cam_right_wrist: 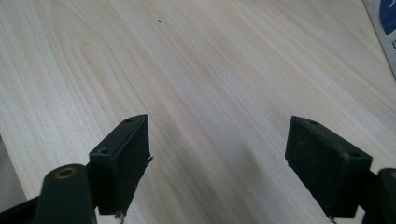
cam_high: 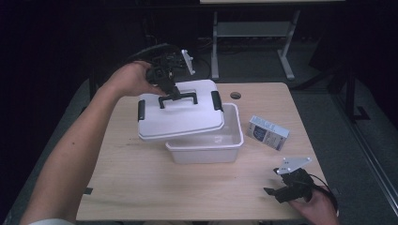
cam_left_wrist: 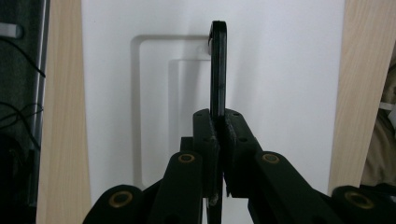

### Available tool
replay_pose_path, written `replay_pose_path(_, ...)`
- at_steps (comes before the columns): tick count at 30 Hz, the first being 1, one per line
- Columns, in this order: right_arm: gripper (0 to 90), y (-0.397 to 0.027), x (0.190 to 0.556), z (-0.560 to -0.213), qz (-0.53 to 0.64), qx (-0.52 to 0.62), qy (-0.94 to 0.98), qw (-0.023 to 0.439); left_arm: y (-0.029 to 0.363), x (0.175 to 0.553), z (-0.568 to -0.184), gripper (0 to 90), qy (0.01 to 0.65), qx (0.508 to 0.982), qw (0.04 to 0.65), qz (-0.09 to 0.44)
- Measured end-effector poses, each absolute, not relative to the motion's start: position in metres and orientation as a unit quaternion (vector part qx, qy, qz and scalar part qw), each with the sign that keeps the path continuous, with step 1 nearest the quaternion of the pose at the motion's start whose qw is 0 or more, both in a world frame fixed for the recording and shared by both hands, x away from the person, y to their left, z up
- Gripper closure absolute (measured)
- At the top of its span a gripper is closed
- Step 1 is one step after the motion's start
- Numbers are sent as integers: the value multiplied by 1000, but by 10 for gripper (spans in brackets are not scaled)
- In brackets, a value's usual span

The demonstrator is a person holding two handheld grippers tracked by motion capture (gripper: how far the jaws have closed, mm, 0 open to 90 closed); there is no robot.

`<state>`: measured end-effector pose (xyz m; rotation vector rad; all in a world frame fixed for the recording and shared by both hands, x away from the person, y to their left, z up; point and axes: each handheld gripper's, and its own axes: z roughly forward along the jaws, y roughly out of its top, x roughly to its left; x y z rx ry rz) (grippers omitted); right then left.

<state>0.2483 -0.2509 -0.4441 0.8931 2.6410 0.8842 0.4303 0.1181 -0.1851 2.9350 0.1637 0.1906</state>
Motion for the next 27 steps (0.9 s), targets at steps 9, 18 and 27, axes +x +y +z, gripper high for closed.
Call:
replay_pose_path(9, 213, -251, 248, -444, 301, 303, 898, 110, 157, 433, -181, 848, 89, 988, 102, 70)
replay_pose_path(18, 213, -250, 248, -444, 298, 305, 898, 111, 190, 429, -180, 848, 114, 985, 107, 71)
replay_pose_path(27, 213, -250, 249, -445, 296, 302, 899, 112, 222, 424, -181, 848, 135, 982, 109, 73)
